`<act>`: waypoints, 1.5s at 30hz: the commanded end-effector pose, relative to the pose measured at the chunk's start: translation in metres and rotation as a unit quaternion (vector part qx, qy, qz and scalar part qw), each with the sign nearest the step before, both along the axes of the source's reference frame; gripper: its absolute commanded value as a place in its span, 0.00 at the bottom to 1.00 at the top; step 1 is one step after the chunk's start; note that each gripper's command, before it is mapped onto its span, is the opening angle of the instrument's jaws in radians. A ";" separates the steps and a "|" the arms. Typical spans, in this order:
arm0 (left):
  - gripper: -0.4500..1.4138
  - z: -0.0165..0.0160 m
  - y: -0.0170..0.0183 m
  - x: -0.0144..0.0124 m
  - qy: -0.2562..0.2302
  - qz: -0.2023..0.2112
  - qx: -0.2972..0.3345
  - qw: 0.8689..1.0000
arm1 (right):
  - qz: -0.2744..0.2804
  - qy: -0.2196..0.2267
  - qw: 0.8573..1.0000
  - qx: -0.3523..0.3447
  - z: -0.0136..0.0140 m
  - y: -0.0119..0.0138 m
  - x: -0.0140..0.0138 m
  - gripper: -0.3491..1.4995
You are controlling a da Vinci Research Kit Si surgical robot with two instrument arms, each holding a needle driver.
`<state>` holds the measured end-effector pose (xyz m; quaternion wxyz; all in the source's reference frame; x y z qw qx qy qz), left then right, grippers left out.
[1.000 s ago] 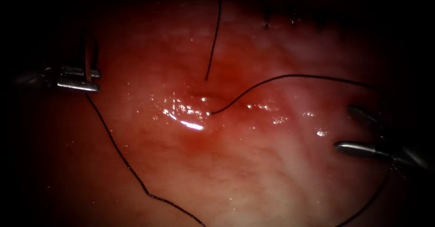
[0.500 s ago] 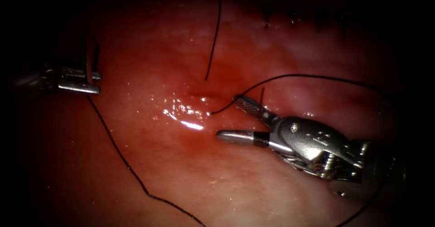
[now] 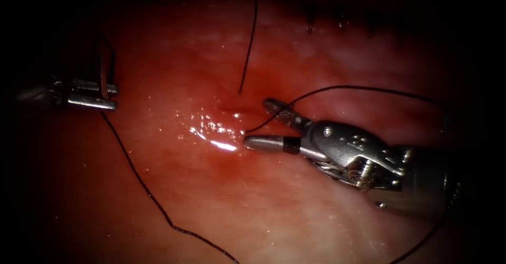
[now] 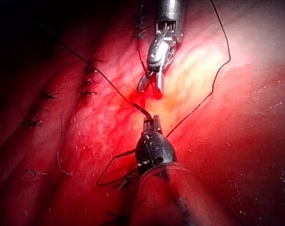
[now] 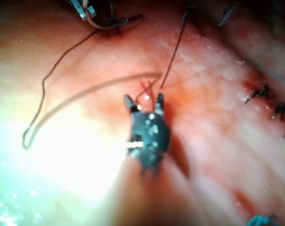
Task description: Wound Closure
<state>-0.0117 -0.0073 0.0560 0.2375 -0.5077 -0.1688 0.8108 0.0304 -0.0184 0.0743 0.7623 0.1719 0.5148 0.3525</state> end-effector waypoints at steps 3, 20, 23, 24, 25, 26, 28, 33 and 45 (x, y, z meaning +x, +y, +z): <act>0.00 0.0005 -0.0002 -0.0006 -0.001 0.000 0.000 1.000 | 0.000 0.001 1.000 0.003 -0.0004 0.0000 0.0010 0.76; 0.00 0.0005 -0.0002 -0.0006 -0.001 0.000 0.000 1.000 | 0.000 -0.025 0.998 -0.049 -0.0051 -0.0002 -0.0006 0.00; 0.00 0.0006 -0.0003 -0.0007 -0.002 0.001 0.000 1.000 | -0.019 -0.015 0.998 -0.062 -0.0069 -0.0016 -0.0005 0.00; 0.00 0.0006 -0.0003 -0.0007 -0.001 0.002 0.000 1.000 | -0.027 -0.010 0.997 -0.069 -0.0077 -0.0022 -0.0004 0.00; 0.00 0.0006 -0.0003 -0.0008 -0.001 0.002 0.000 1.000 | -0.033 -0.007 0.997 -0.073 -0.0083 -0.0028 -0.0004 0.00; 0.00 0.0006 -0.0003 -0.0008 -0.001 0.002 0.000 1.000 | -0.038 -0.004 0.996 -0.078 -0.0091 -0.0034 -0.0002 0.00; 0.00 0.0007 -0.0003 -0.0008 -0.001 0.002 0.000 1.000 | -0.044 0.001 0.995 -0.085 -0.0103 -0.0043 0.0001 0.00; 0.00 0.0007 -0.0004 -0.0009 -0.001 0.002 0.000 1.000 | -0.063 0.012 0.993 -0.102 -0.0136 -0.0064 0.0002 0.00; 0.00 0.0007 -0.0004 -0.0009 -0.001 0.002 0.000 1.000 | -0.098 0.032 0.988 -0.113 -0.0188 -0.0104 -0.0021 0.00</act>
